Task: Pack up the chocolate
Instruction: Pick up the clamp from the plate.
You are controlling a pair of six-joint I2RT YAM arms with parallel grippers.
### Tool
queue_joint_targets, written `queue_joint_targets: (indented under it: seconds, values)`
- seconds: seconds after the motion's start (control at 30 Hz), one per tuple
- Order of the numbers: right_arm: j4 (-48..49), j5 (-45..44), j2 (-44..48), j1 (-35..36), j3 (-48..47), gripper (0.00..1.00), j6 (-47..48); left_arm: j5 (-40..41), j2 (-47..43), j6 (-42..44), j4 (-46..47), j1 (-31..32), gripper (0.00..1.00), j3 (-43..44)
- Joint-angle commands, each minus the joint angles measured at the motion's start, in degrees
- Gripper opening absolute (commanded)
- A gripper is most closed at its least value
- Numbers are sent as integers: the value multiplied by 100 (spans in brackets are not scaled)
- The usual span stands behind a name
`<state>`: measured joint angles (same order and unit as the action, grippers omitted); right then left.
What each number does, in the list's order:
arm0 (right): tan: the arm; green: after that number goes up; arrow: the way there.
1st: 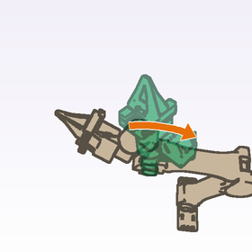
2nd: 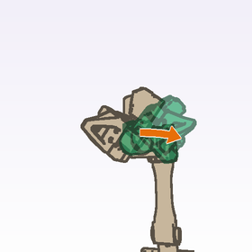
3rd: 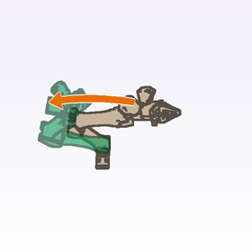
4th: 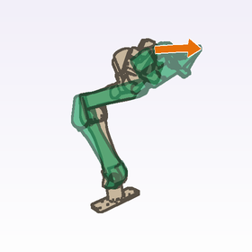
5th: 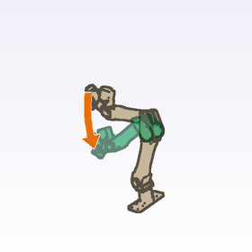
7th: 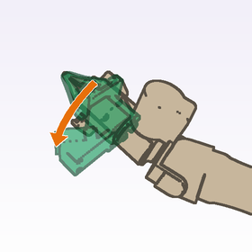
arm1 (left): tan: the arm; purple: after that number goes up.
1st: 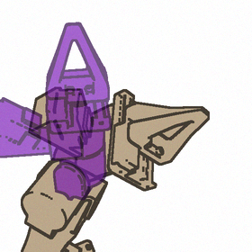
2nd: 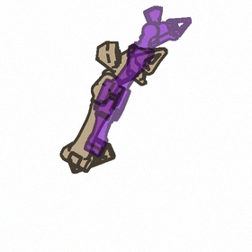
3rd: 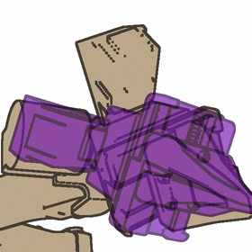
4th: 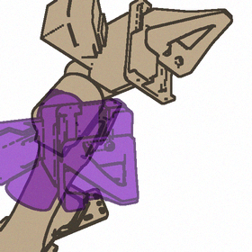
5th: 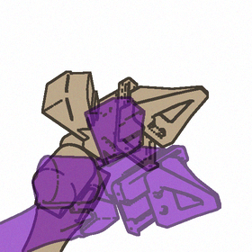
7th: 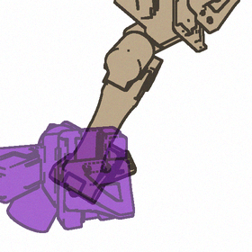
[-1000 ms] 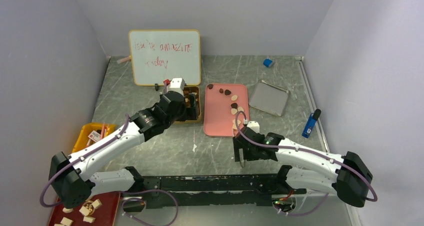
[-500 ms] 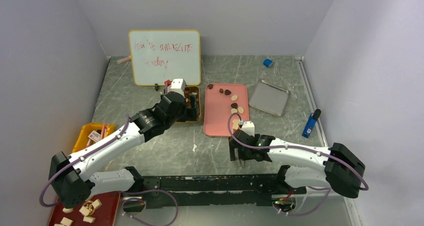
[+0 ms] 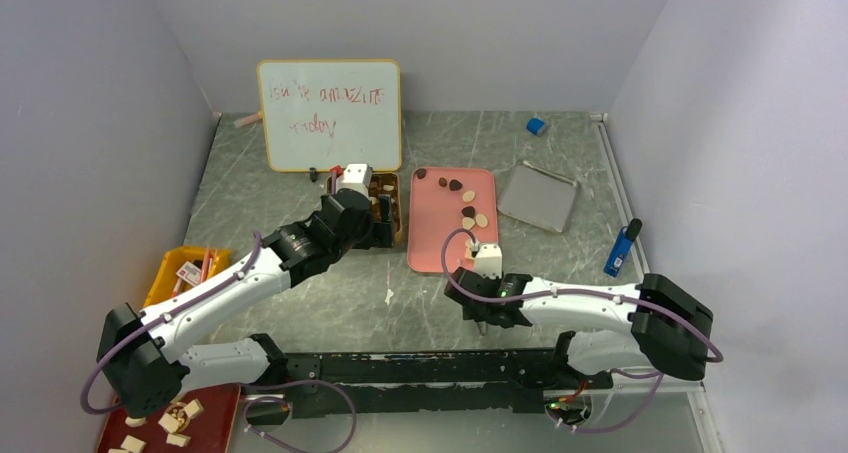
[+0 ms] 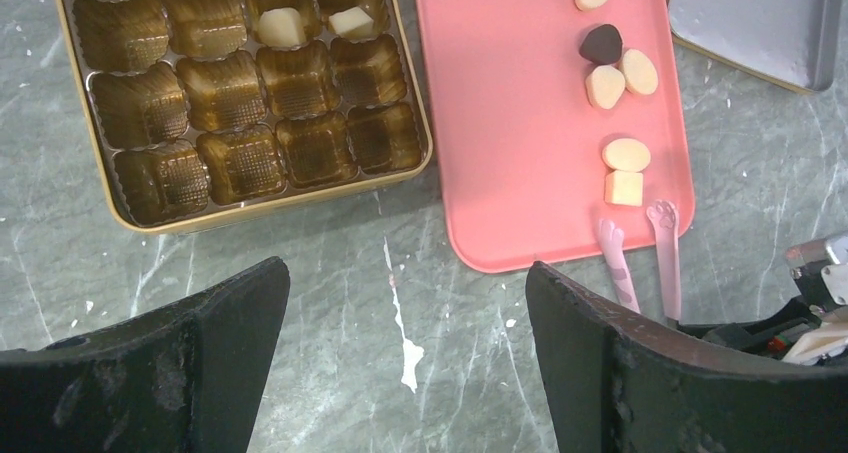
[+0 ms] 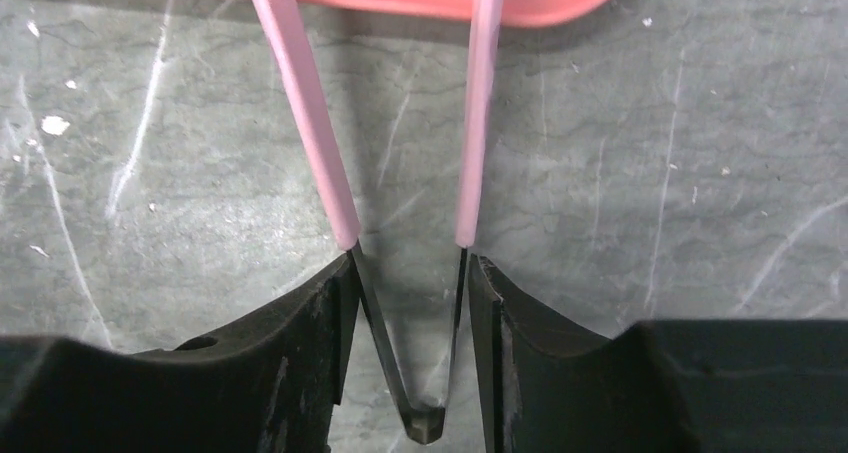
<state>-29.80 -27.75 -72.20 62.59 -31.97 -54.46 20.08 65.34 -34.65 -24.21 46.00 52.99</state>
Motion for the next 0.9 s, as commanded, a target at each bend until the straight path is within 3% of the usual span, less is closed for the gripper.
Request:
queue_joint_targets:
  seconds: [0.0, 0.2, 0.57, 0.87]
  values:
    - [-678, -166, 162, 110, -25, 45, -380, 96, -106, 77, 244, 32, 93, 80]
    - [-1359, -78, 251, 131, -523, 37, -262, 68, -75, 38, 300, 31, 93, 99]
    - [-2523, 205, -223, 118, -1996, 35, 406, -36, -40, -230, 613, 30, 93, 35]
    - [-2829, 316, -408, -186, -2313, 35, 656, -21, -65, -362, 689, 40, 93, -41]
